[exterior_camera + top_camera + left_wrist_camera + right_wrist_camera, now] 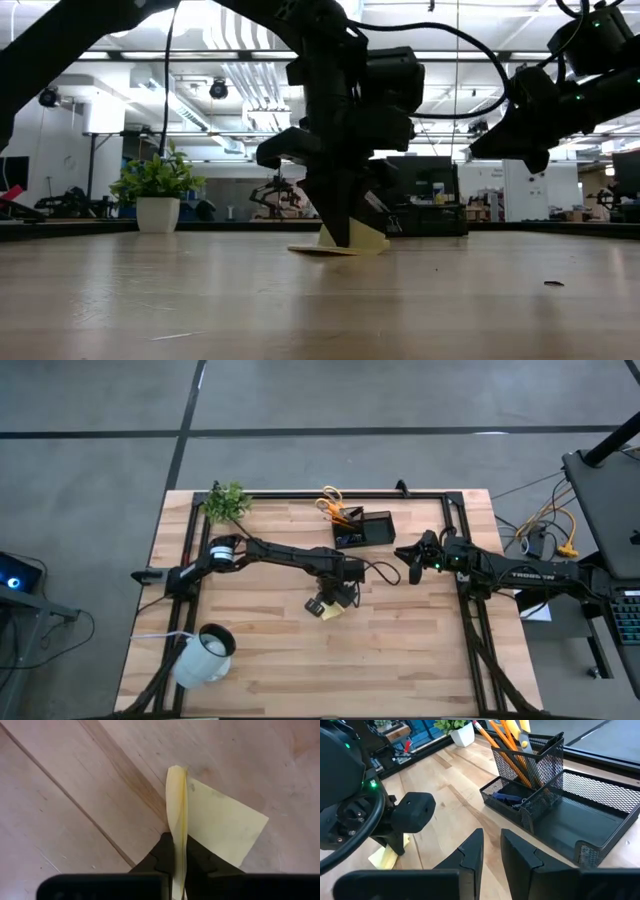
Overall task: Pick and place office supplies into organizer
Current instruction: Put the sticky note into the desk organizer
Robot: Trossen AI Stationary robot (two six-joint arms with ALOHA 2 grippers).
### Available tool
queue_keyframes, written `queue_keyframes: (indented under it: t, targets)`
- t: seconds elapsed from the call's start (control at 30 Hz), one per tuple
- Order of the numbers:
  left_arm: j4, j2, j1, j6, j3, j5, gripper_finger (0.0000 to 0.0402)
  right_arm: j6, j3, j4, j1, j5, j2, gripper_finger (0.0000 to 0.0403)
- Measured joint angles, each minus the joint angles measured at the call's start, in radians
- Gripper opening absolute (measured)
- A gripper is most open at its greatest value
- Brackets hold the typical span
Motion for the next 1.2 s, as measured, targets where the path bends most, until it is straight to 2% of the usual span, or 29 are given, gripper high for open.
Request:
queue_keyframes:
  t: [0.4,0.9,1.2]
  targets:
    - [-0.006,0.004,0.000,-0.057,0.076,-0.017,0.0001,0.003,0.000,0.002,0.001,-0.002,-0.002,0.0057]
    - [0.003,0.003,-0.001,-0.121,0.086,-0.008,0.0000,0.003,0.001,0.010,0.001,-0.004,-0.004,0.0057]
    - [0.011,-0.002,-0.002,-0.164,0.110,0.014,0.0000,-0.071,0.076,-0.033,0.001,0.000,-0.047,0.0057]
